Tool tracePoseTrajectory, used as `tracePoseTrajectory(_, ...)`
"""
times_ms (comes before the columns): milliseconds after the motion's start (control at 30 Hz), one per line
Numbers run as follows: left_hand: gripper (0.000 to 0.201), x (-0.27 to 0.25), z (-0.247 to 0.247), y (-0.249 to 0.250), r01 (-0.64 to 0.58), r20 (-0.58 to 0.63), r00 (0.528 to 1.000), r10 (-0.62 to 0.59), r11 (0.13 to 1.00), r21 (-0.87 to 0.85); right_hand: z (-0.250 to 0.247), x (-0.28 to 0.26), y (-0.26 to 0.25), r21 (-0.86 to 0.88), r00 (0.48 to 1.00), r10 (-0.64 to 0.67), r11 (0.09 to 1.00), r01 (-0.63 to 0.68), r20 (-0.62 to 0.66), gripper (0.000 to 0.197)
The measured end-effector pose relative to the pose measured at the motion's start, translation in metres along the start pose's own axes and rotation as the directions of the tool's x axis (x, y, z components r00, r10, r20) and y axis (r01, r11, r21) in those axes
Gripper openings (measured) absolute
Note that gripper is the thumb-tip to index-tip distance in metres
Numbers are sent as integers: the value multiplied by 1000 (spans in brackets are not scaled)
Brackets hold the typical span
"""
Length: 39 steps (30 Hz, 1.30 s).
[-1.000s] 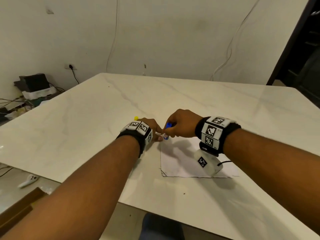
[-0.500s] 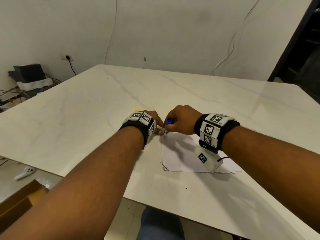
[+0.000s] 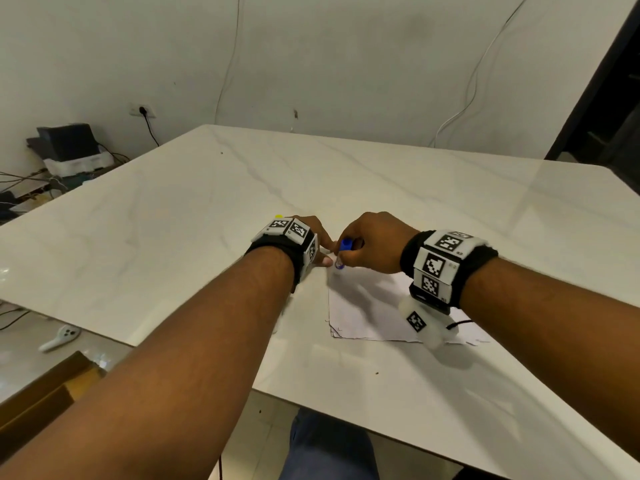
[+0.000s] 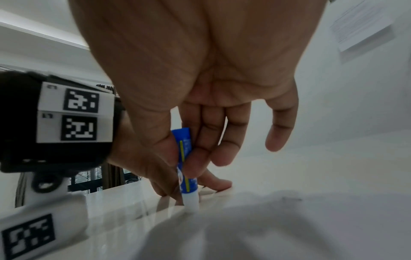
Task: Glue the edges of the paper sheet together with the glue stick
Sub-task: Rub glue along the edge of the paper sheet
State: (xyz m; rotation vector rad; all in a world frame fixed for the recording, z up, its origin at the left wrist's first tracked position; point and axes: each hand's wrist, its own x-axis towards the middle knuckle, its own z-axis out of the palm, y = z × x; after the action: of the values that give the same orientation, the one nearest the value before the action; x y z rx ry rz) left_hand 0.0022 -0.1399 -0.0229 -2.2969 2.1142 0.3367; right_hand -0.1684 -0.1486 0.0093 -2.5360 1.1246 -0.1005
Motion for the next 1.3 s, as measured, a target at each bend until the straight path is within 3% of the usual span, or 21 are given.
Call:
tracePoseTrajectory(367, 49, -5, -2, 2, -22, -9, 1000, 22, 1000, -13, 20, -64, -20, 30, 981, -172, 985, 170, 89, 22)
tracePoseTrajectory(933, 53, -4, -1, 4, -1, 28, 1000, 0, 1000, 19, 13, -70, -13, 97, 992, -111, 990, 105, 58, 21)
tracePoseTrajectory(1300, 51, -6, -2, 4, -3, 13, 1000, 3, 999, 35, -2, -88, 10, 22, 997, 5, 1000, -7, 74, 18)
